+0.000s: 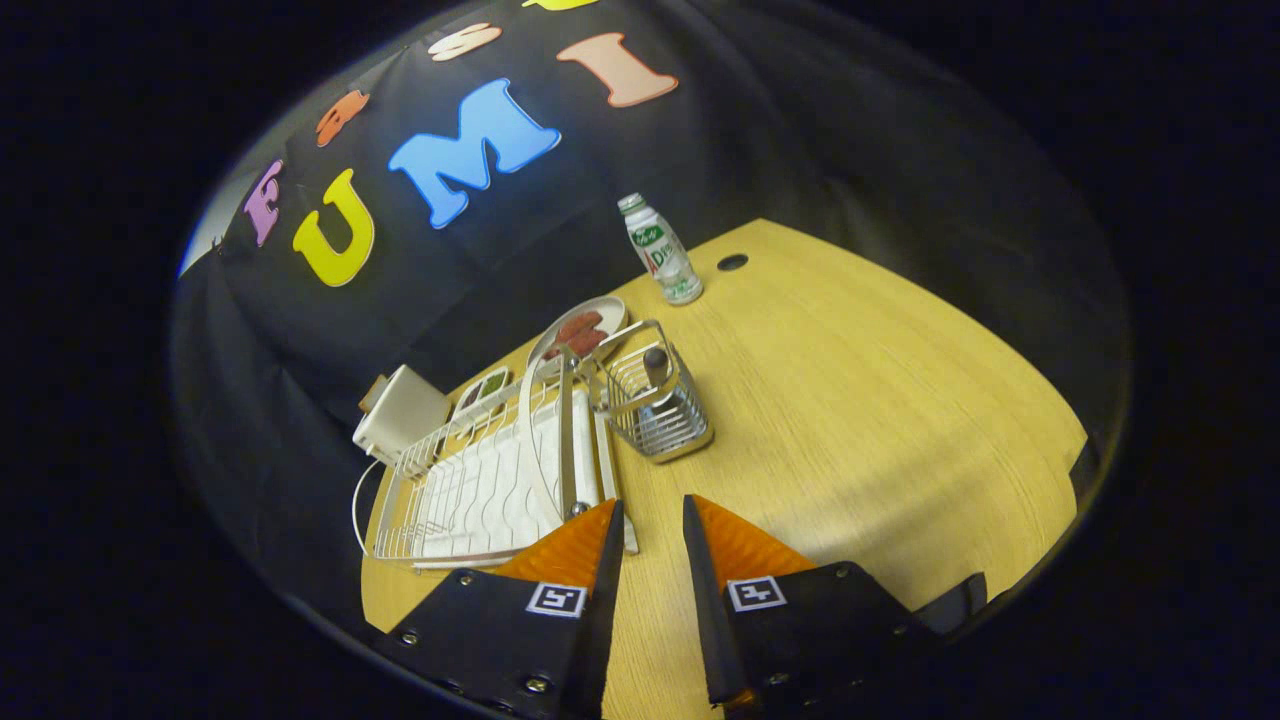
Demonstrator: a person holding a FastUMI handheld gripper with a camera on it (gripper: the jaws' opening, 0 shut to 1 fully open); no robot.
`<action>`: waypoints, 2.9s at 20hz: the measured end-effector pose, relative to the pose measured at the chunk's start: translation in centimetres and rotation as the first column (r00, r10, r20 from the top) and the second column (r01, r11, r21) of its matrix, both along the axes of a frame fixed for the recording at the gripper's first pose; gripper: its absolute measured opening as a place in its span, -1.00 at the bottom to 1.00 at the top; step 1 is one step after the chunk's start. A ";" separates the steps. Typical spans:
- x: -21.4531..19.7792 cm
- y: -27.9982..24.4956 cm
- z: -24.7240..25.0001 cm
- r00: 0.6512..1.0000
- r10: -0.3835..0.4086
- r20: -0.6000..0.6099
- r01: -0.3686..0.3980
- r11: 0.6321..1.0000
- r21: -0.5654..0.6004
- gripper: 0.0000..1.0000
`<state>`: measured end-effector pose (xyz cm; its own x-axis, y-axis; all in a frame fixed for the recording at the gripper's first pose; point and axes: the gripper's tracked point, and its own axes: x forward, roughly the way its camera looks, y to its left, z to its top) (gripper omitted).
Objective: Take the plate from the dish rack, then take the spoon from the basket and place it into the plate.
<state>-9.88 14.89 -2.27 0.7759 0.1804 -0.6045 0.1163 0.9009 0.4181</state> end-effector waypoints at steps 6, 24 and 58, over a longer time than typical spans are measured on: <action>4.5 -1.6 1.1 0.981 -0.021 0.192 0.046 0.991 -0.124 -0.26; 12.5 -0.7 0.3 0.934 -0.029 0.356 0.079 0.989 -0.126 -0.73; 3.3 19.2 20.4 0.757 0.441 0.482 -0.371 0.897 -0.239 -0.73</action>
